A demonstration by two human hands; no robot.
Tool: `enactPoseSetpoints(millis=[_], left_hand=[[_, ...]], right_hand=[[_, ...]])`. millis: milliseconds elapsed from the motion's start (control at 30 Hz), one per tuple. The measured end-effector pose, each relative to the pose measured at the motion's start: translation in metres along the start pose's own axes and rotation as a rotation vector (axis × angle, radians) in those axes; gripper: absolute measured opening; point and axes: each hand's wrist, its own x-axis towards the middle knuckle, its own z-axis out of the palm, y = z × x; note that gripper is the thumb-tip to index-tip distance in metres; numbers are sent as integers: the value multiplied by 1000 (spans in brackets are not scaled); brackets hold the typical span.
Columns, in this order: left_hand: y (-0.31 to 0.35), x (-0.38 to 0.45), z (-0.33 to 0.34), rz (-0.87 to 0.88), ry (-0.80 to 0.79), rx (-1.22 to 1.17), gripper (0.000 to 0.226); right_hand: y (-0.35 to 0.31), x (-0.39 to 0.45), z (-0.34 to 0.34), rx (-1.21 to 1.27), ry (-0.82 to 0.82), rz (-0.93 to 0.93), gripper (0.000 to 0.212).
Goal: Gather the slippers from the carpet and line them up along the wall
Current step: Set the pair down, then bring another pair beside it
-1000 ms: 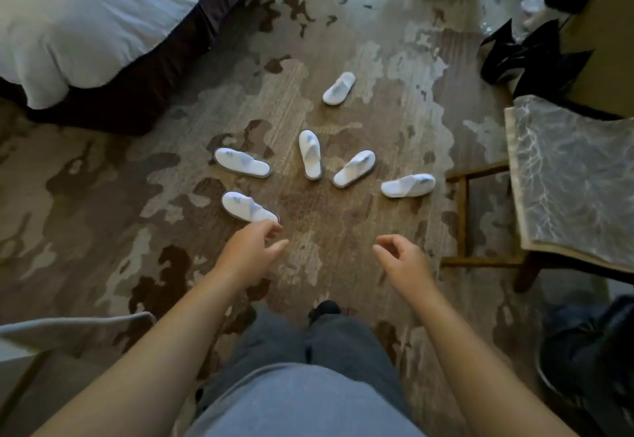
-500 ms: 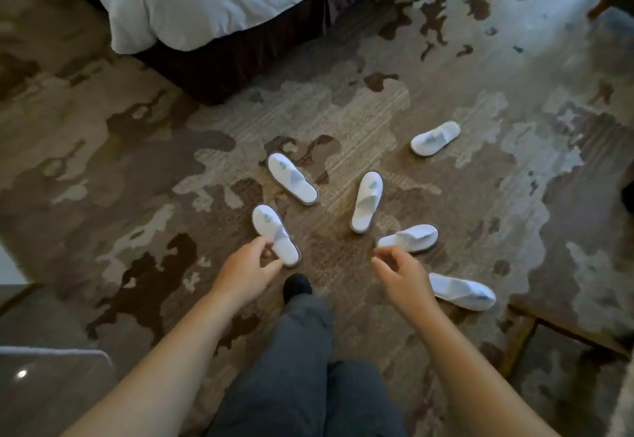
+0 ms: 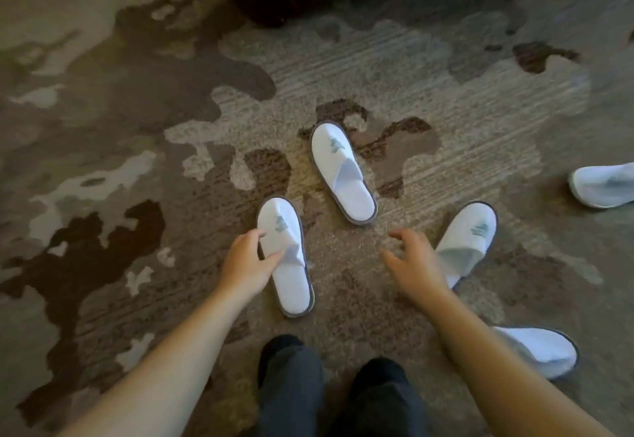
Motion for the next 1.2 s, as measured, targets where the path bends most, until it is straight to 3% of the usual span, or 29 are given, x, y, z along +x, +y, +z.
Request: enactPoseSetpoints(millis=[167,333,467,600,700,767,867,967,1067,1200], left_hand=[[-82,98,96,-195,111,-120,80],[-115,154,137,-307,297,-326,95],[-112,164,140,-351,329,-257,104],[-110,161,141,-288,314,-171,108],[-109,162,146,-325,298,-104,109],[-107,164,146,-369,304,-64,98],[-104,166,140,-415,278,-19,82],[-95,159,135,-376,265,-147,66],[-70,136,117,-228,238,-228,45],[-10,86,35,-83,233,-273,36]], right_hand=[[62,126,93,-23,50,-19,54],[86,195,135,-19,107,14,67],[88,213,139,-45,121,55,79],[88,218,142,-85,134,86,86],[89,220,145,10,158,115,92],[89,219,145,105,176,126,85],[89,216,139,263,159,110,52],[86,207,130,298,133,34,26],[70,173,109,302,127,12,20],[24,97,46,255,108,-40,20]])
